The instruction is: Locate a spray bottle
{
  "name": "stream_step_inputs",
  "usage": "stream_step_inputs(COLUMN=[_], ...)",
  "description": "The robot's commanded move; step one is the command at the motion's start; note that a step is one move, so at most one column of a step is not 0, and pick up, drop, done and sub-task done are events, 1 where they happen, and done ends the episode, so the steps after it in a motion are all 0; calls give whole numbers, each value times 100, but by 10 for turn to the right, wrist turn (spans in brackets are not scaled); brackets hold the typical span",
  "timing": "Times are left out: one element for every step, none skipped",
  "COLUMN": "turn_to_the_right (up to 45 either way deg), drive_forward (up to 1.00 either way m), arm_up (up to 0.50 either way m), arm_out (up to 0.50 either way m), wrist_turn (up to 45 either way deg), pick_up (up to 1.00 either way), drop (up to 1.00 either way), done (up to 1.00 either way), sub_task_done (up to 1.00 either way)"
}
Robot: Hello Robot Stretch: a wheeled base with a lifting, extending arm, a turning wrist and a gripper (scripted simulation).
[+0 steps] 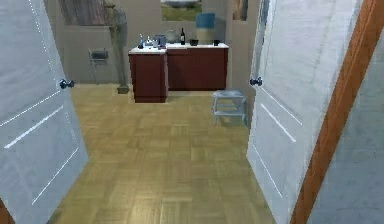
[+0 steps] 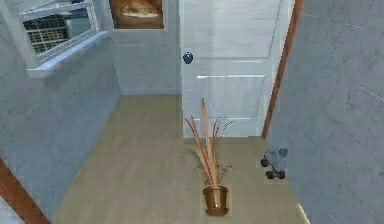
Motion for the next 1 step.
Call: stream_step_inputs(turn_to_the_right=[0], drive_forward=[20], arm_up=[0], arm_out=[0], wrist_turn=[0], pick_up=[0], drop=[0], done=[0], sub_task_done=[0])
